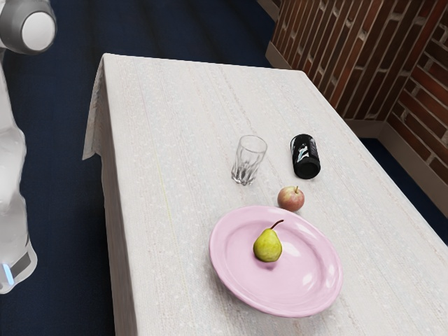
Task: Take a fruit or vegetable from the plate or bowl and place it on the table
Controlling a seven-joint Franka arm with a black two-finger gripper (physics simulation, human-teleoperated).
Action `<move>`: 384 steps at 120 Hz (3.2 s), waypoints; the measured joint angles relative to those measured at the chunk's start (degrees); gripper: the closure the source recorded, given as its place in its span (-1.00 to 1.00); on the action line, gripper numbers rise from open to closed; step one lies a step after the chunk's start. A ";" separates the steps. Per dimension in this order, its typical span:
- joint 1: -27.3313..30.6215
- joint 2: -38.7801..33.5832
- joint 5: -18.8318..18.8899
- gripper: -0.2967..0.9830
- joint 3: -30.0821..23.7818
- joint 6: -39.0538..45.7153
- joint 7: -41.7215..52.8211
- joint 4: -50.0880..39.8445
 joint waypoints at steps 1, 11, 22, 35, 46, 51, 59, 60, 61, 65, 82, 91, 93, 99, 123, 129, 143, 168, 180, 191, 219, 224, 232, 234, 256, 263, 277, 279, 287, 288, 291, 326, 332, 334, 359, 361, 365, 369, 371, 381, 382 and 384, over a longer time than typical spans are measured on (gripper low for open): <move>-0.76 -0.02 0.01 -0.51 -0.18 -0.20 0.09 0.51; -4.09 0.41 1.58 -0.51 -1.57 -3.24 0.92 2.60; -3.35 0.58 5.44 -0.51 -2.36 -9.69 2.24 2.48; 2.08 5.78 7.59 -0.51 -11.11 -12.72 4.43 3.55; 5.38 6.11 7.53 -0.51 -24.26 -8.45 5.19 -2.61; 4.48 6.24 6.85 -0.51 -28.58 -5.20 5.40 -5.83; 1.40 6.94 6.00 -0.51 -34.66 -0.87 5.35 -8.33; 0.82 7.17 5.89 -0.51 -35.29 -0.42 5.32 -8.44; 0.26 7.46 5.77 -0.51 -35.95 0.01 5.29 -8.53; -2.61 8.75 5.36 -0.51 -38.23 1.57 5.09 -8.71; -12.51 14.49 3.85 -0.50 -46.78 6.74 3.34 -8.38; -12.15 15.91 2.32 -0.50 -47.59 7.97 -0.54 -9.73; -12.00 16.05 1.75 -0.50 -47.62 7.95 -1.72 -9.90; -11.85 16.31 0.42 -0.50 -47.64 7.88 -5.26 -10.30; -16.98 11.23 -1.71 -0.50 -46.67 11.96 -17.86 -23.78; -17.34 11.44 -2.01 -0.50 -46.45 14.47 -20.49 -26.21; -17.59 12.61 -2.29 -0.50 -46.26 20.41 -25.80 -27.80; -17.38 14.05 -2.56 -0.50 -44.17 26.71 -33.03 -28.22; -17.96 14.84 -2.60 -0.50 -44.04 28.25 -35.70 -28.19; -18.15 14.84 -2.62 -0.50 -44.02 28.95 -37.80 -28.54; -18.14 14.44 -2.64 -0.50 -43.71 29.71 -41.91 -29.35; -18.18 14.41 -2.64 -0.50 -43.68 29.77 -42.49 -29.44; -18.30 14.34 -2.64 -0.50 -43.66 29.88 -43.34 -29.79; -18.41 14.26 -2.64 -0.50 -43.59 29.90 -43.54 -29.92; -18.53 13.89 -2.66 -0.50 -42.84 30.12 -45.39 -30.79; -18.53 13.94 -2.69 -0.50 -42.80 30.20 -45.87 -31.26; -18.58 13.74 -2.74 -0.50 -42.80 30.16 -46.71 -32.05; -18.59 13.76 -2.78 -0.50 -42.80 30.18 -46.81 -32.10; -18.73 13.85 -2.94 -0.50 -42.78 30.25 -47.21 -32.19; -18.77 13.86 -2.96 -0.50 -42.78 30.26 -47.26 -32.20; -18.88 13.87 -3.00 -0.50 -42.79 30.25 -47.40 -32.21; -18.88 14.17 -3.15 -0.50 -42.78 29.76 -48.63 -32.45; -18.86 14.24 -3.16 -0.50 -42.78 29.76 -48.78 -32.62; -18.85 14.27 -3.16 -0.50 -42.78 29.76 -48.83 -32.68; -18.94 14.49 -3.49 -0.50 -42.78 30.11 -49.33 -33.13; -18.94 14.51 -3.51 -0.50 -42.78 30.14 -49.36 -33.14; -18.94 14.60 -3.53 -0.50 -42.78 30.19 -49.42 -33.13; -18.94 14.75 -3.55 -0.50 -42.78 30.26 -49.47 -33.12; -18.94 14.81 -3.56 -0.50 -42.78 30.33 -49.50 -33.12; -19.01 15.00 -3.58 -0.50 -42.78 30.65 -49.62 -33.11; -19.01 15.01 -3.58 -0.50 -42.78 30.67 -49.64 -33.11; -19.01 15.04 -3.59 -0.50 -42.78 30.72 -49.66 -33.11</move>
